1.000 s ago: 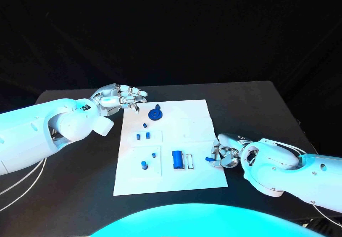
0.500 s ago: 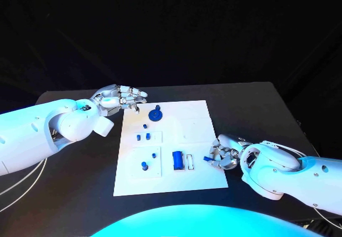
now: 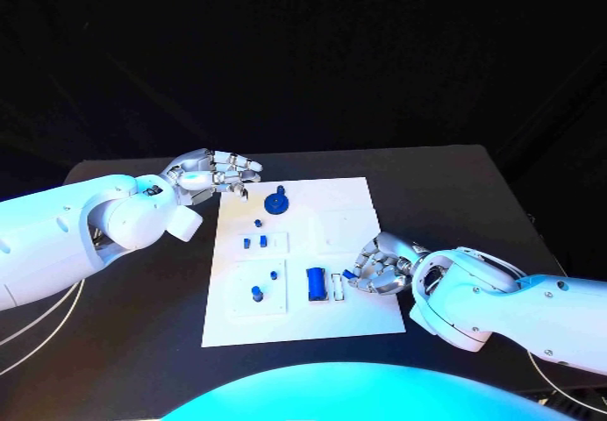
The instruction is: Assemble the parts on the task board
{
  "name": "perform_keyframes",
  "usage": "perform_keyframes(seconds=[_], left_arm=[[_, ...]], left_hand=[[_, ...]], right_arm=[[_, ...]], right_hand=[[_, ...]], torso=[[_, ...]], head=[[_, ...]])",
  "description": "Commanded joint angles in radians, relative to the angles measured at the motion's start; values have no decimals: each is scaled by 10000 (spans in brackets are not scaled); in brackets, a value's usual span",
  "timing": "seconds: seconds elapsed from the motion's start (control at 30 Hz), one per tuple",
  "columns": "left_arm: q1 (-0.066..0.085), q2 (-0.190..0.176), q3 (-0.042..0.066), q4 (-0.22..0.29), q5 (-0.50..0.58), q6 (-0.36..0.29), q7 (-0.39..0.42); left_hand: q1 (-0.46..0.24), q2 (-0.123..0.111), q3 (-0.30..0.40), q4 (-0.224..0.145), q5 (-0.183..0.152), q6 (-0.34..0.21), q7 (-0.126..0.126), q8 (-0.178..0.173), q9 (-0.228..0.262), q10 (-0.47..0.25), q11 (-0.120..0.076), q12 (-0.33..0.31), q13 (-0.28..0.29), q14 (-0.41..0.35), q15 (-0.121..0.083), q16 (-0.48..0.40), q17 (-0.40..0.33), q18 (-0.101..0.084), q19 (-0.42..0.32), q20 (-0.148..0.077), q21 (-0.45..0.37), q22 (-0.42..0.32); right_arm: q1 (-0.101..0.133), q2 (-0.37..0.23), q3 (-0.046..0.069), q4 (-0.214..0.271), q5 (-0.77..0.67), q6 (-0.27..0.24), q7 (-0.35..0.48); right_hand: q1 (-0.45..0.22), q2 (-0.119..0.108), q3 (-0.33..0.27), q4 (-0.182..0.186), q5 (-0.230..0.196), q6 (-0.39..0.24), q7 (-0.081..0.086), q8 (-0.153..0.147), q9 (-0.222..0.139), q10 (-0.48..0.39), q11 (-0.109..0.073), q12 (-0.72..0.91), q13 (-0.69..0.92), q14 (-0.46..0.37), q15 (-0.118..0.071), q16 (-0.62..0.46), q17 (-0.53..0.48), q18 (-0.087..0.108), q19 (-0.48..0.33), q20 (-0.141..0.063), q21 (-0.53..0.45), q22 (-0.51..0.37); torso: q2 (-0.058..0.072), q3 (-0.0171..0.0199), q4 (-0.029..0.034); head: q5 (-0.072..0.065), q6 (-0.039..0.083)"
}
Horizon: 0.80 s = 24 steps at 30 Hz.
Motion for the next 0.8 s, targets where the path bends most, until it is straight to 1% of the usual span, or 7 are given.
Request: perform_keyframes(seconds=[0.03,0.17,0.27,0.5,0.63,0.7,0.8], left_arm=[[8,14,6,22,-6,114,75],[8,18,7,27,-6,121,75],[8,17,7,30,-6,128,71],[8,16,7,30,-6,134,62],[8,20,7,30,-6,141,55],[8,22,7,29,-6,142,53],[8,23,7,27,-6,144,49]], left_hand=[[-58,58,9,-25,65,-59,138,49,-17,-69,-3,48,-17,-53,12,-60,-14,148,-54,38,-44,-6],[-58,58,9,-25,65,-59,138,49,-17,-69,-3,48,-17,-53,12,-60,-14,148,-54,38,-44,-6],[-58,58,9,-25,65,-59,138,49,-17,-69,-3,48,-17,-53,12,-60,-14,148,-54,38,-44,-6],[-58,58,9,-25,65,-59,138,49,-17,-69,-3,48,-17,-53,12,-60,-14,148,-54,38,-44,-6],[-58,58,9,-25,65,-59,138,49,-17,-69,-3,48,-17,-53,12,-60,-14,148,-54,38,-44,-6],[-58,58,9,-25,65,-59,138,49,-17,-69,-3,48,-17,-53,12,-60,-14,148,-54,38,-44,-6],[-58,58,9,-25,65,-59,138,49,-17,-69,-3,48,-17,-53,12,-60,-14,148,-54,38,-44,-6]], right_arm=[[-41,177,-2,-108,674,6,152],[-153,453,-3,-290,806,168,60],[-204,586,-3,-419,784,237,6],[-245,734,-3,-588,644,490,-138],[-253,797,-3,-637,537,674,-243],[-254,813,-3,-642,503,706,-264],[-256,839,-2,-633,432,737,-281]], right_hand=[[-144,2,204,-132,-50,-52,-6,65,263,246,-59,-61,1441,902,-62,4,1932,-88,472,-57,-30,2079],[-296,-41,223,-119,-56,-66,3,75,283,243,-50,-70,1437,899,-55,-1,1919,-81,461,-52,-67,2070],[-419,-80,228,-103,-60,-75,10,81,298,240,-44,-77,1434,899,-50,-2,1918,-79,457,-46,-79,2067],[-621,-144,212,-66,-67,-84,22,89,318,234,-33,-91,1426,896,-41,-8,1903,-74,449,-38,-105,2060],[-920,-225,83,4,-102,-77,44,108,349,233,-13,-99,1423,893,-24,-14,1890,-71,441,-26,-129,2054],[-1009,-211,42,38,-104,-78,48,110,356,237,-8,-94,1429,893,-19,-14,1890,-70,439,-22,-135,2052],[-1280,-132,-60,186,-103,-78,60,113,370,248,5,-81,1443,893,-8,-15,1890,-70,437,-11,-137,2051]], torso=[[0,-1,-5],[8,12,8],[2,16,2],[0,11,-8],[2,16,-9],[1,16,-8],[4,20,-5]], head=[[7,-1],[5,-17],[12,-21],[8,-31],[-2,-37],[-5,-37],[-10,-37]])
